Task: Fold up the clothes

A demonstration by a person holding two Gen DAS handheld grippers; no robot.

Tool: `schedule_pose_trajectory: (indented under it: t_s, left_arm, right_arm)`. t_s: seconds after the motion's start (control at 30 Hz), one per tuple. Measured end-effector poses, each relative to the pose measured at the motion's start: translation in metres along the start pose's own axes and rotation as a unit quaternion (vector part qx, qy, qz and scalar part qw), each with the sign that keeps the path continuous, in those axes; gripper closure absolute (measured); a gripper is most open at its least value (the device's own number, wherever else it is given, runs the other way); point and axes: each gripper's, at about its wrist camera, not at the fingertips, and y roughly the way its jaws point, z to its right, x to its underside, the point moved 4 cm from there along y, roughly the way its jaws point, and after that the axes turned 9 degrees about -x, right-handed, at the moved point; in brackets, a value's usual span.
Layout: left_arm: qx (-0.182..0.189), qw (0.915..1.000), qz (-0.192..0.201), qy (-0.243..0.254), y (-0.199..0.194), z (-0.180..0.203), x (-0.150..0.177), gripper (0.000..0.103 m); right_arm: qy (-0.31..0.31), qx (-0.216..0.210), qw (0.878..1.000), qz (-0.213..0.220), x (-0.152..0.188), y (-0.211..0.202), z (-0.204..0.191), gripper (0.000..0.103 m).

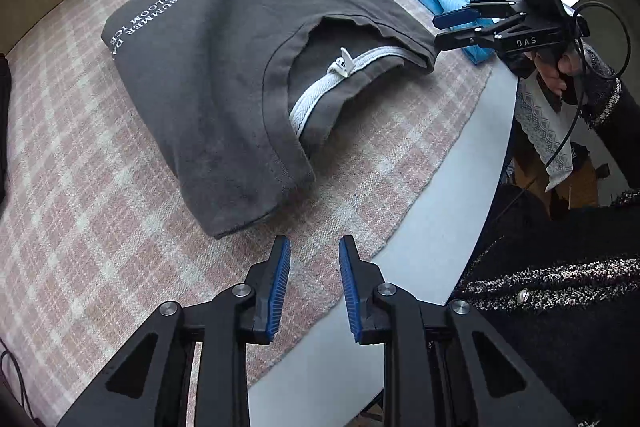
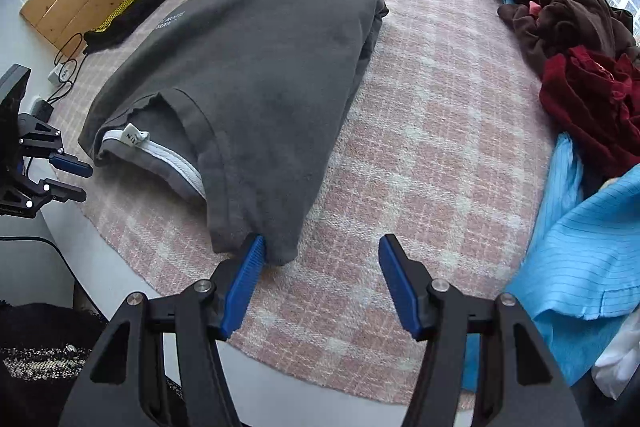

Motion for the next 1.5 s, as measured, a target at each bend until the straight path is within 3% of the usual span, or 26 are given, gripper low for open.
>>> schedule_pose_trajectory:
  t_s: [0.17,0.27,0.33,0.43,0.57,0.77,0.83,0.93,1.03,1.17,1.27,1.43,1.5]
  left_arm:
    - [-0.002,0.9934,0.078,-0.083,-0.026,-0.034,-0.029,0.072]
    - [0.002,0.9894,0.094,-0.111,-0.016,-0.046,-0.047,0.072]
    - [-0.001,0.989,0.095,-0.114,-0.006,-0.046,-0.057,0.073]
    - [0.009,0.9899,0.098,-0.102,-0.006,-0.035,-0.063,0.074]
    - [-0.007,0.993,0.108,-0.047,-0.003,-0.009,-0.071,0.069]
    - [-0.049,0.9963,0.065,-0.03,0.036,-0.007,-0.087,0.069]
    - [-0.057,0.9963,0.06,-0.024,0.042,-0.007,-0.089,0.071]
    - [-0.05,0.9969,0.053,-0.03,0.042,-0.01,-0.089,0.074]
    - [-0.042,0.9973,0.05,-0.034,0.039,-0.013,-0.089,0.083]
    - [-0.039,0.9973,0.05,-0.035,0.037,-0.015,-0.089,0.086]
    - [-0.043,0.9976,0.049,-0.024,0.038,-0.012,-0.088,0.101]
    - [-0.033,0.9962,0.07,-0.039,0.021,-0.015,-0.094,0.101]
    - [-0.006,0.9961,0.077,-0.042,0.012,-0.008,-0.095,0.101]
  right_arm:
    - [-0.037,-0.045,0.995,0.076,-0.033,-0.021,-0.03,0.045]
    - [-0.06,-0.052,0.994,0.078,-0.056,0.004,-0.05,0.044]
    - [-0.065,-0.05,0.996,0.047,-0.058,0.028,-0.05,0.044]
    - [-0.082,-0.031,0.996,0.004,-0.044,0.039,-0.047,0.05]
    - [-0.099,-0.047,0.994,0.027,-0.038,0.016,-0.051,0.05]
    - [-0.131,-0.038,0.991,-0.004,-0.041,0.038,-0.063,0.05]
    - [-0.147,-0.025,0.989,-0.019,-0.038,0.049,-0.066,0.066]
    - [-0.145,-0.027,0.989,-0.029,-0.039,0.055,-0.062,0.075]
    - [-0.126,-0.049,0.99,-0.028,-0.041,0.05,-0.055,0.084]
    - [-0.133,-0.046,0.99,-0.03,-0.041,0.047,-0.056,0.084]
    - [-0.139,-0.035,0.989,-0.026,-0.041,0.048,-0.059,0.092]
    - [-0.134,-0.035,0.99,-0.018,-0.044,0.035,-0.056,0.097]
    - [-0.13,-0.04,0.991,-0.017,-0.043,0.026,-0.054,0.097]
